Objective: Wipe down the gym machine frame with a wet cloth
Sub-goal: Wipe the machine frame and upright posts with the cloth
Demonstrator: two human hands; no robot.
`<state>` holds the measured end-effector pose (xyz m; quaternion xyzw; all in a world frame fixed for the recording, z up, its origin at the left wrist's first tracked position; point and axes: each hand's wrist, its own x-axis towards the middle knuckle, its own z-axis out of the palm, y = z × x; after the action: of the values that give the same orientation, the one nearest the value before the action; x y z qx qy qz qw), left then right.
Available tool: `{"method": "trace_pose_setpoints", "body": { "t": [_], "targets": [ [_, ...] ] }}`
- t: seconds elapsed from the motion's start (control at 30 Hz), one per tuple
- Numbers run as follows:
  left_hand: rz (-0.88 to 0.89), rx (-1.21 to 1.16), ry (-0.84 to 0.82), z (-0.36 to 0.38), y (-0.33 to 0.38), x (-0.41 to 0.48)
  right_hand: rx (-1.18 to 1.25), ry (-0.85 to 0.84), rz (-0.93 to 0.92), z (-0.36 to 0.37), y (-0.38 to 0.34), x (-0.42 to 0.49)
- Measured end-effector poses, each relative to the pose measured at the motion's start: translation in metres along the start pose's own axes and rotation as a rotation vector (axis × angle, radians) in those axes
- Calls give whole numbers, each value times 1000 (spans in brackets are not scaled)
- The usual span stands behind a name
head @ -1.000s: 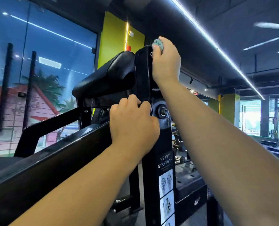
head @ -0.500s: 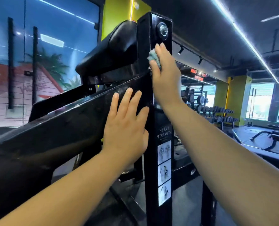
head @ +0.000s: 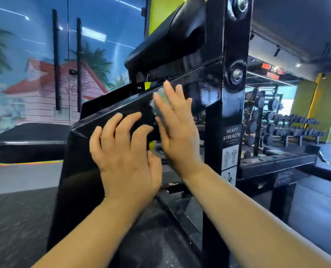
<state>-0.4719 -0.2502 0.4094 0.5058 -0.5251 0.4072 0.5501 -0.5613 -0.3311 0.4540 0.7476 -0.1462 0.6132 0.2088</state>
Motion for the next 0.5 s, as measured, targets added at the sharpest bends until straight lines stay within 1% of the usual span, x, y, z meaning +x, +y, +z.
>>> {"method": "trace_pose_setpoints", "body": {
  "t": [0.03, 0.07, 0.17, 0.2, 0.23, 0.3, 0.33, 0.37, 0.4, 0.43, 0.47, 0.5],
  "targets": [
    [-37, -6, 17, -5, -5, -1, -14, -59, -73, -4, 4, -3],
    [-67, -4, 30, -10, -9, -2, -24, -67, -61, -8, 9, -3],
    [-162, -26, 66, -22, -19, -12, 30, 98, 268, -3, -4, 2],
    [-198, -61, 80, -26, -21, -15, 33, 111, 290, 7, -21, -1],
    [-232, -113, 87, -29, -23, -19, 32, 74, 224, 17, -39, -10],
    [-317, -223, 105, -35, -30, -25, 48, -84, -15, 31, -64, -29],
    [-393, -303, 111, -37, -33, -27, 51, -144, -95, 29, -63, -30],
    [-497, -393, 105, -40, -37, -27, 43, -153, -108, 25, -57, -25],
    [-609, -482, 89, -44, -42, -25, 40, -118, -54, 22, -50, -18],
    [-706, -552, 63, -46, -46, -23, 47, -45, 49, 19, -46, -11],
    [-777, -597, 13, -44, -52, -22, 65, 25, 153, 18, -46, -5],
    [-814, -603, -62, -44, -59, -21, 81, 53, 204, 22, -55, -6]
  ]
}}
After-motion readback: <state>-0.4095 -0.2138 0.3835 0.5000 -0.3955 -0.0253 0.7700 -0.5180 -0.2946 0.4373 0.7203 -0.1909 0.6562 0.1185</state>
